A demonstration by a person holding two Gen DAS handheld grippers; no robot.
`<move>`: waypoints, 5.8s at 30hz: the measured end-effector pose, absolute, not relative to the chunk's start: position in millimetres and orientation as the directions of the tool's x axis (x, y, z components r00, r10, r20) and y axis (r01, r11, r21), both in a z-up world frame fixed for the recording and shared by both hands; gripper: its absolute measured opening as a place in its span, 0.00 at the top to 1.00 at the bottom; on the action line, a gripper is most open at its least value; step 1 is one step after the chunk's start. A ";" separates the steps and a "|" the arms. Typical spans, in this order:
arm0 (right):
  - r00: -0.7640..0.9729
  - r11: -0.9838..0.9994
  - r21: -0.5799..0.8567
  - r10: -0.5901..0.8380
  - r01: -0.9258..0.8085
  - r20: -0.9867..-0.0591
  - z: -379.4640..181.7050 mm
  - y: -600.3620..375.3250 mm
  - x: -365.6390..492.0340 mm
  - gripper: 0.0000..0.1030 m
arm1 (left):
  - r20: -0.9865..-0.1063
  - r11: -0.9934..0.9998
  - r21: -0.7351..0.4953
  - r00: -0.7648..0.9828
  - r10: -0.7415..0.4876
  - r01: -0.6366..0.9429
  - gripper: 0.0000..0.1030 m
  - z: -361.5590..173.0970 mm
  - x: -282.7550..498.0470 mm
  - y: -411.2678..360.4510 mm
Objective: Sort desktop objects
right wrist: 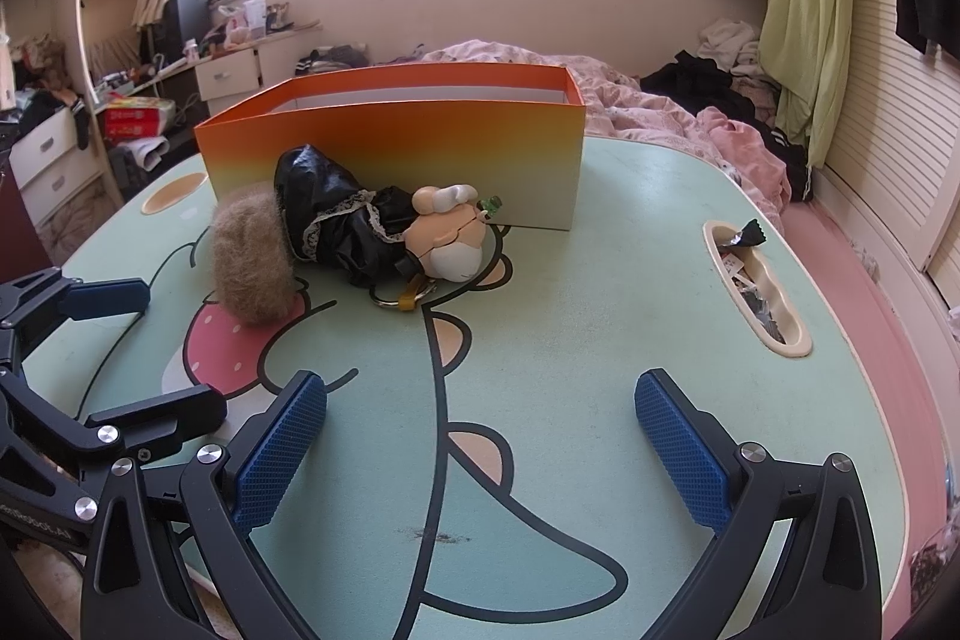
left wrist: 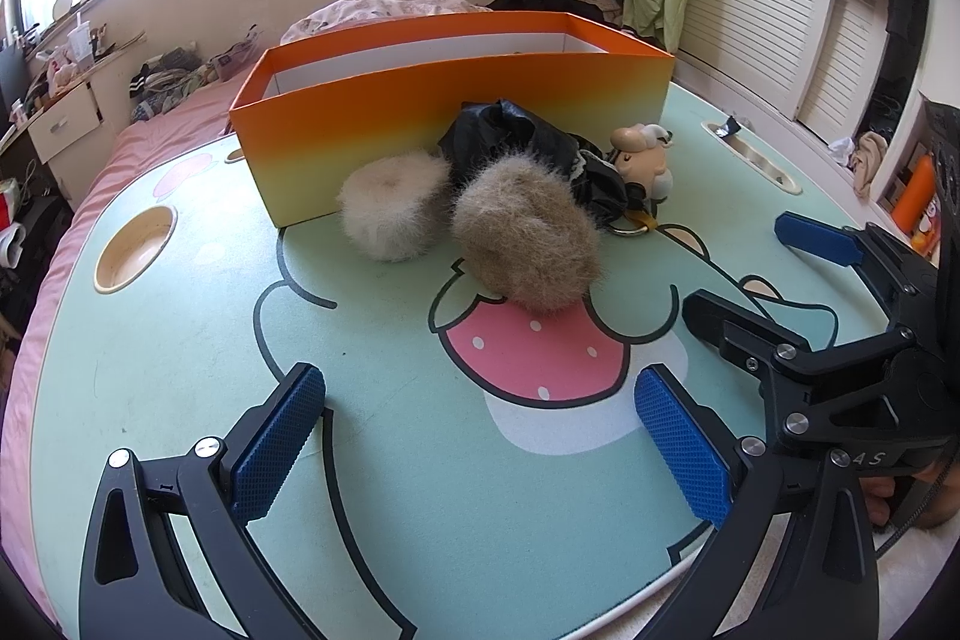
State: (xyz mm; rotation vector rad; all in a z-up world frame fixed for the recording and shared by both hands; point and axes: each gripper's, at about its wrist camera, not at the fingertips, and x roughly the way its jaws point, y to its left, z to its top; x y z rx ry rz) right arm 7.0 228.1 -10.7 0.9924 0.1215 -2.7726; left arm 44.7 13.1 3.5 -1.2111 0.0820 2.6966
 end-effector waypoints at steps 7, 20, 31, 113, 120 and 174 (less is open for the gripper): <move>-0.758 -0.977 -0.009 -0.160 0.214 -0.633 -5.8 226.5 7.8 0.00 | -0.626 -0.982 0.016 -0.767 0.137 -0.188 0.09 50.7 63.8 -6.3; -0.758 -0.977 -0.007 -0.162 0.215 -0.632 -5.8 226.2 7.9 0.00 | -0.712 -0.963 -0.136 -0.653 0.259 -0.234 0.47 29.8 9.0 23.0; -0.770 -0.969 0.100 -0.239 0.224 -0.592 42.4 257.1 -6.6 0.10 | -0.681 -0.960 -0.122 -0.682 0.265 -0.252 0.59 34.1 35.6 2.8; -0.731 -0.983 -0.008 -0.129 0.181 -0.669 -4.2 223.6 10.4 0.00 | -0.746 -0.972 -0.025 -0.643 0.173 -0.233 0.00 4.7 42.8 23.2; -0.735 -0.982 -0.012 -0.132 0.187 -0.666 -2.0 225.5 3.4 0.00 | -0.745 -0.971 -0.026 -0.643 0.178 -0.238 0.00 5.7 39.1 26.2; -0.738 -0.982 -0.012 -0.132 0.187 -0.661 -2.8 226.1 3.4 0.00 | -0.744 -0.971 -0.026 -0.644 0.177 -0.237 0.00 5.4 39.5 26.2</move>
